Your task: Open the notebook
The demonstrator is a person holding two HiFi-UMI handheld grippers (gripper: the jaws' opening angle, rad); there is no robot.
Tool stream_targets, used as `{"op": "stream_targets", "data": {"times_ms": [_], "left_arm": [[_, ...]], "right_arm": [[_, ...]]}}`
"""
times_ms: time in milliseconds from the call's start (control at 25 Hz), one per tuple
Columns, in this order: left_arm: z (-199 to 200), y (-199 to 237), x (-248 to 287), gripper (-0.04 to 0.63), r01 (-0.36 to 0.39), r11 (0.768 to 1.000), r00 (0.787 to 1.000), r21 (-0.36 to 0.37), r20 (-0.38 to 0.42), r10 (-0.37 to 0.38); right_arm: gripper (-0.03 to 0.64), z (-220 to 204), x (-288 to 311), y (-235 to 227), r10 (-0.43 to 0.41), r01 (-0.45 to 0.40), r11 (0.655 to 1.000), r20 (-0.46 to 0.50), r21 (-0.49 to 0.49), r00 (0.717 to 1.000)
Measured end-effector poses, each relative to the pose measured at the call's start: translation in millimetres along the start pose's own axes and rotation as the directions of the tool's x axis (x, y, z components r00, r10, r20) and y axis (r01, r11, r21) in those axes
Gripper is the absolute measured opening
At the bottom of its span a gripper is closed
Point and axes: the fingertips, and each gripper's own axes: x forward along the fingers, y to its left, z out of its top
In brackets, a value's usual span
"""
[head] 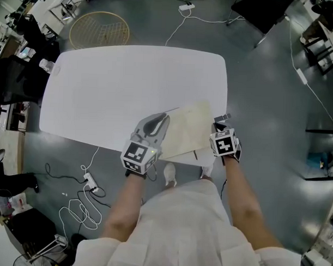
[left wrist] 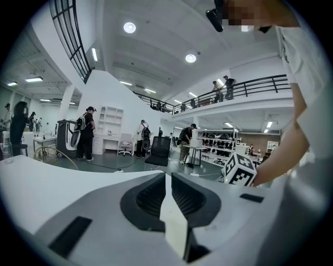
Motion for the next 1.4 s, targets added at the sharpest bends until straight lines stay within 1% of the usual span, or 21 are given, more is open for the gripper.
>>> {"op": "stream_targets", "data": {"times_ms": [120, 280, 480, 640, 760, 1160, 1400], "left_arm": [[3.5, 0.5, -2.8, 0.026, 0.001, 1.0, 1.0, 0.005, 0.008, -0.001], [6.6, 5.8, -11.3, 0.026, -0.009, 1.0, 1.0, 0.006, 0.019, 0.009], [8.2, 13.7, -27.7, 0.026, -0.023, 1.0, 0.999, 0.003, 0.029, 0.023], [6.7, 14.9, -38.1, 0.026, -0.028, 1.0, 0.999, 0.001, 0.029, 0.028], [4.7, 16.9, -46.6, 0.026, -0.031, 1.0, 0.999, 0.0, 0.03, 0.031], [-1.0, 30.5, -74.4, 0.026, -0.057, 0.998, 0.998, -0.003, 0.032, 0.057], [-11.0, 41.7, -94.0, 0.026, -0.083, 0.996, 0.996, -0.014, 0.026, 0.084]], "right_arm": [[0.011, 6.2, -8.8, 5.5, 0.001, -0.001, 1.0, 0.017, -0.013, 1.0], [0.009, 18.7, -23.4, 22.1, 0.023, -0.021, 0.999, 0.045, -0.045, 0.999], [0.006, 37.2, -41.2, 53.6, 0.065, -0.059, 0.995, 0.079, -0.078, 0.995], [0.006, 48.3, -51.6, 77.7, 0.098, -0.086, 0.988, 0.095, -0.126, 0.991], [0.006, 51.7, -56.0, 95.3, 0.103, -0.085, 0.981, 0.099, -0.173, 0.99], [0.005, 65.2, -63.2, 162.0, 0.185, -0.148, 0.954, 0.121, -0.26, 0.975], [0.005, 63.8, -51.7, 203.4, 0.262, -0.222, 0.929, 0.103, -0.295, 0.96]]}}
